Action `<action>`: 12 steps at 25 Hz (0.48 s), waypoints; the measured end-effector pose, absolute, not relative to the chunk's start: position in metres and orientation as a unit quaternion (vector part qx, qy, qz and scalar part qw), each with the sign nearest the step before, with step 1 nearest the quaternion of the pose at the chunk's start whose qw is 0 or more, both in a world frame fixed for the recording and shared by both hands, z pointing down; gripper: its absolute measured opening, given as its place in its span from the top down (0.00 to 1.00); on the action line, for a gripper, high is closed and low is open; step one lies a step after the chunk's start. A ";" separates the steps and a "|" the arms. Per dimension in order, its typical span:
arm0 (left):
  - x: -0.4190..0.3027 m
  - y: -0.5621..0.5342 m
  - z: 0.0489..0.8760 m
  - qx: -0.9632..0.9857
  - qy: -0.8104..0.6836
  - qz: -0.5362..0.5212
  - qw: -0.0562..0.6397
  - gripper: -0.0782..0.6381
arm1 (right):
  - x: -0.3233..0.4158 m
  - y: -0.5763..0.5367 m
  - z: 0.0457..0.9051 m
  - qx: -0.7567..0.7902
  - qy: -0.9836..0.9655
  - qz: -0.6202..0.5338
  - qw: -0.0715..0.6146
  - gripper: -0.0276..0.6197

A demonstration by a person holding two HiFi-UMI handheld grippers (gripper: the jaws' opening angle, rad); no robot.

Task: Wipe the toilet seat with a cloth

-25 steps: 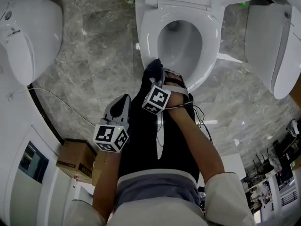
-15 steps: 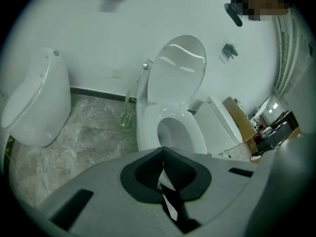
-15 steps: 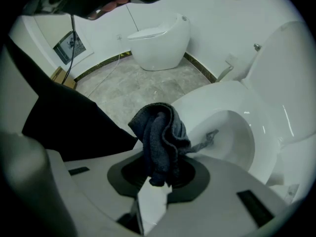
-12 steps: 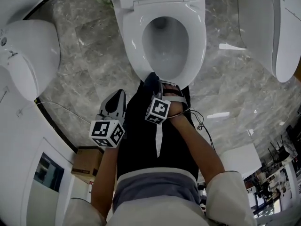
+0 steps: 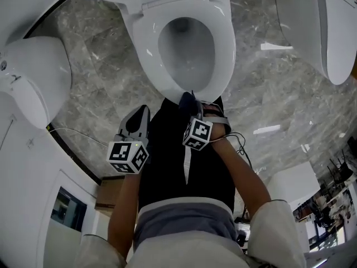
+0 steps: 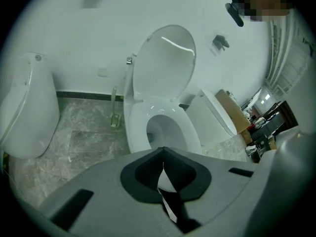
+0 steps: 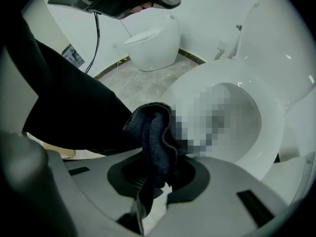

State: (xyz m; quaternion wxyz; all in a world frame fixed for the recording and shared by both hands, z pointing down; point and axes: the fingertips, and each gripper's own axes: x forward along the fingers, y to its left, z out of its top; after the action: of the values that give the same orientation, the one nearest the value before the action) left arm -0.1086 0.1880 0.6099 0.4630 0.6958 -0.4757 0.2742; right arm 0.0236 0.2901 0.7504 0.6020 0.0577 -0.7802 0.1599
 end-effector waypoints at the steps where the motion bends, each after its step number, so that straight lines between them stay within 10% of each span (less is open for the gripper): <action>1: -0.107 0.188 0.610 0.696 -0.475 0.275 0.463 0.88 | 0.029 0.289 0.751 0.062 -0.779 0.164 0.602 0.84; 12: -0.094 0.182 0.614 0.688 -0.479 0.273 0.472 0.88 | 0.078 0.269 0.758 0.067 -0.766 0.189 0.611 0.84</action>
State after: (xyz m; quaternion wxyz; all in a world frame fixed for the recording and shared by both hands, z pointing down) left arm -0.0944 0.1818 0.6141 0.4720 0.6879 -0.4791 0.2730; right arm 0.0782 0.2693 0.7578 0.6105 0.0668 -0.7662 0.1892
